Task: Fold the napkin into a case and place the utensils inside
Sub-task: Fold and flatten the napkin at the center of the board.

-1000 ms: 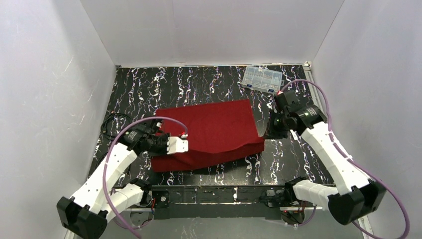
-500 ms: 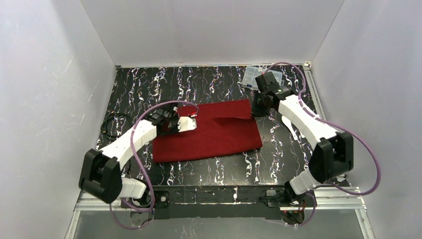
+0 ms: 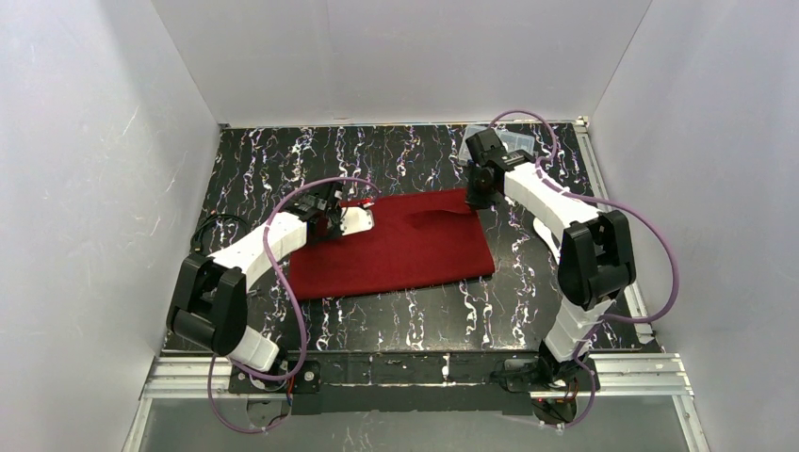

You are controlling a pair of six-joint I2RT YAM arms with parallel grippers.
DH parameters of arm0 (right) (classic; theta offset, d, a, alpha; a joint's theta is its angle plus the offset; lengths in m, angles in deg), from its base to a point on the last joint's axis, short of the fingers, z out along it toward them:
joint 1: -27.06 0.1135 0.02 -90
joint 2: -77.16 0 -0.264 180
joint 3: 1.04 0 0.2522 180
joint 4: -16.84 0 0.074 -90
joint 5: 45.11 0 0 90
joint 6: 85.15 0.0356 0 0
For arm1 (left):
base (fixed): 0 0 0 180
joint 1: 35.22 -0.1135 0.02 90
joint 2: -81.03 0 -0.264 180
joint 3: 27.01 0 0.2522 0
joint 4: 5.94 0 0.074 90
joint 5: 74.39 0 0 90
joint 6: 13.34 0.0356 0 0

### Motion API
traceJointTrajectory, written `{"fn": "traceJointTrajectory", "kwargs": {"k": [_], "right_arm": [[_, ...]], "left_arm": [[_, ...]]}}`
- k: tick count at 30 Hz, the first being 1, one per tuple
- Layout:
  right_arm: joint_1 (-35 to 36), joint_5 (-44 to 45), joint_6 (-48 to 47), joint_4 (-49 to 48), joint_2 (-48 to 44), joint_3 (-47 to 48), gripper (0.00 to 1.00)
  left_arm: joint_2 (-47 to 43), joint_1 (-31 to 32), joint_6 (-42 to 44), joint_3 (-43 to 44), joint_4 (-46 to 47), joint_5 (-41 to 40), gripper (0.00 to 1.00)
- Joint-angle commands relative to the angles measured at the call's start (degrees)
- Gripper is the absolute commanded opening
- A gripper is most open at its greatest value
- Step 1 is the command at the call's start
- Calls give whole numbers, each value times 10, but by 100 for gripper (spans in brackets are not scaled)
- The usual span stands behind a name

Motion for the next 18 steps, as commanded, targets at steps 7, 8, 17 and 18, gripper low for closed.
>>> {"fn": "traceJointTrajectory", "kwargs": {"k": [7,8,17,18], "right_arm": [[-2,35,-15,-17,30,80,1],[-3,38,-15,-15,34,86,1],[-3,52,-24,-10,76,126,1],[-3,54,-24,-11,80,129,1]], "left_arm": [[18,-13,-12,29,4,-9,0],[23,-16,-13,37,-1,-9,0],[70,-25,4,60,11,-19,0],[75,-25,3,62,13,-19,0]]}}
